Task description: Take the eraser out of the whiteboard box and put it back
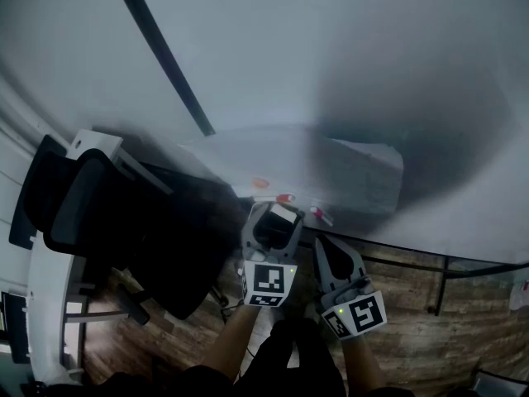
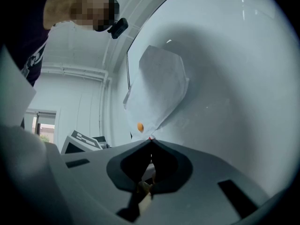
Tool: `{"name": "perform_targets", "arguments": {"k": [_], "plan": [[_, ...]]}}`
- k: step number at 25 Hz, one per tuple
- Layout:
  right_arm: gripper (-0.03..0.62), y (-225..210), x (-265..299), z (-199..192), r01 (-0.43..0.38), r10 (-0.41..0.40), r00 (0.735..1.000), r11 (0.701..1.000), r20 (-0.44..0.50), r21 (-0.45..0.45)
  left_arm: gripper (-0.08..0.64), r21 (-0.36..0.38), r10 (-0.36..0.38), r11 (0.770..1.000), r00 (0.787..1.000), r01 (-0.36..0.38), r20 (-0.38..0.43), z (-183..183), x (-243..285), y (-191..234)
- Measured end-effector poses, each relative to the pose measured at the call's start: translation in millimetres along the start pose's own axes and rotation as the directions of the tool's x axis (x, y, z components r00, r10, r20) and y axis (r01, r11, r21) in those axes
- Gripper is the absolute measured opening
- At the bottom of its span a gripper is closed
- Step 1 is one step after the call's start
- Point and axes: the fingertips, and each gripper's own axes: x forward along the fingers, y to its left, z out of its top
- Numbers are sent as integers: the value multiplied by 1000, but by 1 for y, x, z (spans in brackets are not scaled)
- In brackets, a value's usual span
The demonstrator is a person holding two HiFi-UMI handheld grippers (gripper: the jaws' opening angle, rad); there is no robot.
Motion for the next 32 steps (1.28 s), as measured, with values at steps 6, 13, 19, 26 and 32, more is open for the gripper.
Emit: {"name": "perform_targets", "arguments": {"k": [6,13,19,26,32], "plan": [[3,-1,0,-1,7,-7,1000,1000,-2,1,258,10,-6,1000,1000,5,27,9,0,2],[3,-1,1,8,5,-5,1000,1000,14,-8,258,3,-1,1000,997,1,82,27,-14,6],[3,13,6,38,-26,29,998,998,57,-52,258,-16,2,1000,982,1,190,68,-43,13],[3,39,8,83,-72,84,990,992,117,-105,253,-43,63,998,937,-52,344,130,-95,33],[3,56,6,100,-101,119,983,986,141,-131,192,-11,88,996,912,-92,402,152,-124,41]]}}
